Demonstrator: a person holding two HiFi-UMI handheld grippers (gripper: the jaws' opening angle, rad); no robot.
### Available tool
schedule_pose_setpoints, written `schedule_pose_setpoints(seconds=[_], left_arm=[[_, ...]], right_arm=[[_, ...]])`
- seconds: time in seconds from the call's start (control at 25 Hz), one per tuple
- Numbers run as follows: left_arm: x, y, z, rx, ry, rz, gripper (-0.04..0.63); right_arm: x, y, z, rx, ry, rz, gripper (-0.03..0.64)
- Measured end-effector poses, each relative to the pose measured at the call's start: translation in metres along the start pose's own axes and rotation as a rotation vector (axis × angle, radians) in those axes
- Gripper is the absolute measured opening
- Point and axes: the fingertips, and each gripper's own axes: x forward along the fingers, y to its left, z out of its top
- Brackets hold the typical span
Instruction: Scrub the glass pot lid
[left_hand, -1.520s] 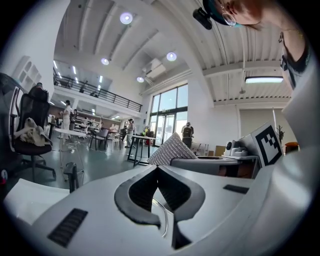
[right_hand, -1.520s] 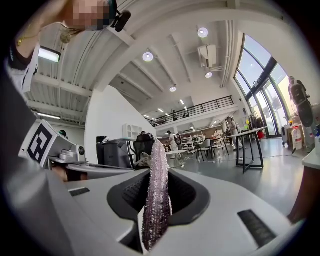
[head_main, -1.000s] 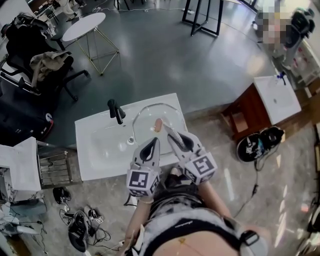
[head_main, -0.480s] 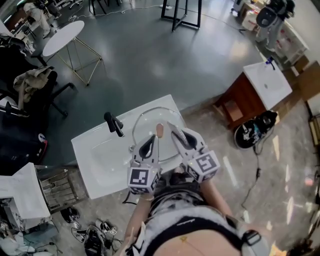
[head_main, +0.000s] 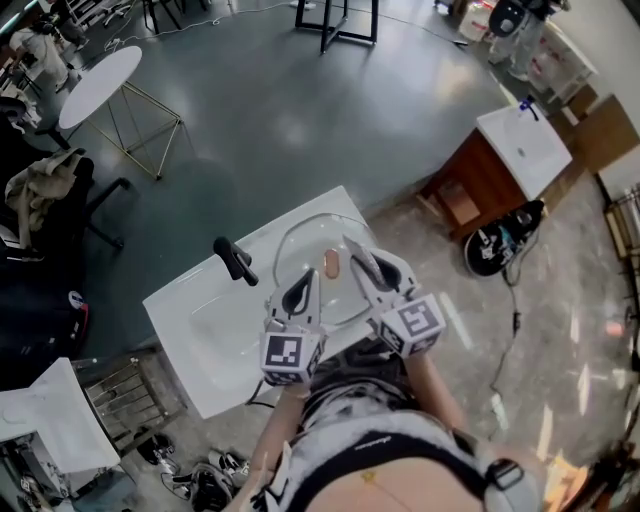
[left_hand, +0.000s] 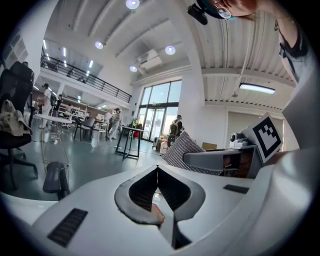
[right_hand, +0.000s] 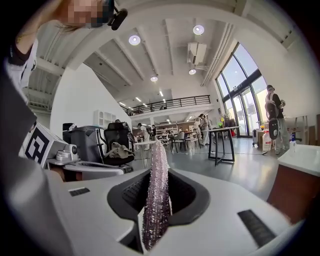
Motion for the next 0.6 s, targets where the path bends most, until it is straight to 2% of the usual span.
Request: schedule_pose_setpoints(seconds=[0.24,0.44,0.6], left_arm=[[0.004,0.016,-0.02,0.018,0.021,-0.062,0.006],[0.011,0.013,-0.037,0.015,0.062,-0.098,0.011],[0.016,0.01,-0.044,0.017,0.076,-0.086,0.011]], right_arm=[[0.006,-0.005,-0.015,0.007,0.039,-0.082,0.084],[0.005,-0.007,-0.022,-0.005,0.063,-0.097,0.084],[0.005,-0.016,-0.024,-0.008,0.069,-0.091,0.084]])
